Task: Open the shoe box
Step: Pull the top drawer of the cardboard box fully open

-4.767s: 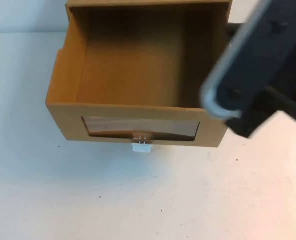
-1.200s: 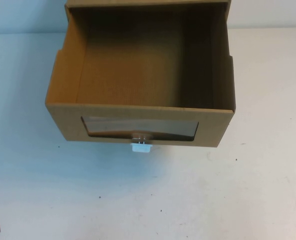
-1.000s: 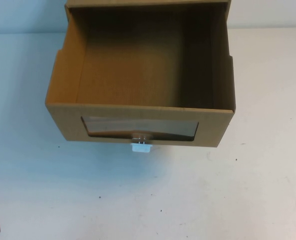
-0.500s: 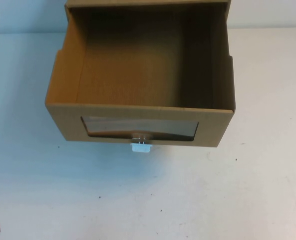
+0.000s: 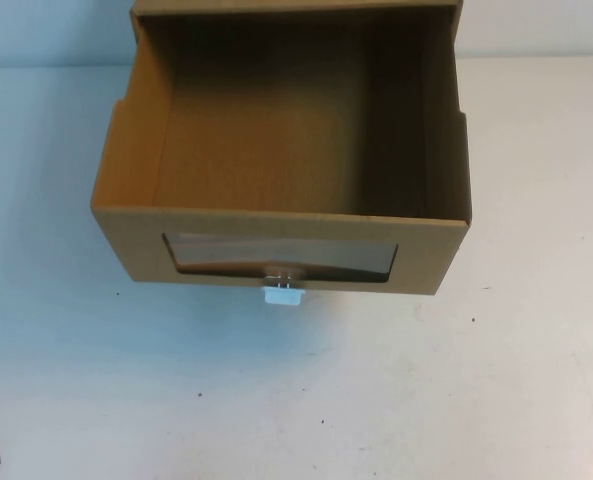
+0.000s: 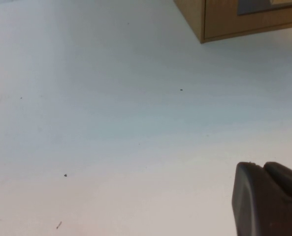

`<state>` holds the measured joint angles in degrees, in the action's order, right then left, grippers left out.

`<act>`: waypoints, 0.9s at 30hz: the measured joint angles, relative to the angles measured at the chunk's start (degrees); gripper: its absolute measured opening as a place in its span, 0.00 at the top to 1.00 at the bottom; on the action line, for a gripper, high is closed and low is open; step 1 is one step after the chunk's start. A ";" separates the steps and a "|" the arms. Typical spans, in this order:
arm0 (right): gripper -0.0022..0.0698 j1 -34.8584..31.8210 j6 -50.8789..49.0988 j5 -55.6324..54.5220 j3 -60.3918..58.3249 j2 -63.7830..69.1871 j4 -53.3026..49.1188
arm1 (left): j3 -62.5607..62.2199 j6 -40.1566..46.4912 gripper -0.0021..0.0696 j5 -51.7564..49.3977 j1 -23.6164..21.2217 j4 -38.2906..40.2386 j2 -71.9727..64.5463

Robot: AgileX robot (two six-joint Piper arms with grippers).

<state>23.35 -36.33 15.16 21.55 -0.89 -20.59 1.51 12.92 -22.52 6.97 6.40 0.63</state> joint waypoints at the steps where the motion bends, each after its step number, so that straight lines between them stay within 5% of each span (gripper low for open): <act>1: 0.99 -0.81 0.00 -0.12 0.00 0.00 1.26 | 0.00 0.00 0.98 0.00 0.00 0.00 0.00; 7: 0.99 -1.61 1.39 -0.71 -0.82 0.00 10.36 | 0.00 0.00 0.98 0.00 0.00 0.00 0.00; 18: 0.99 -2.09 38.41 -1.54 -11.88 0.00 19.11 | 0.00 0.00 0.98 0.00 0.00 0.00 0.00; 27: 0.99 -13.43 48.36 -2.22 -18.76 0.00 24.40 | 0.00 0.00 0.98 0.00 0.00 0.00 0.00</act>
<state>9.93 12.03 12.94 2.79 -0.89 3.81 1.51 12.92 -22.52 6.97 6.40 0.63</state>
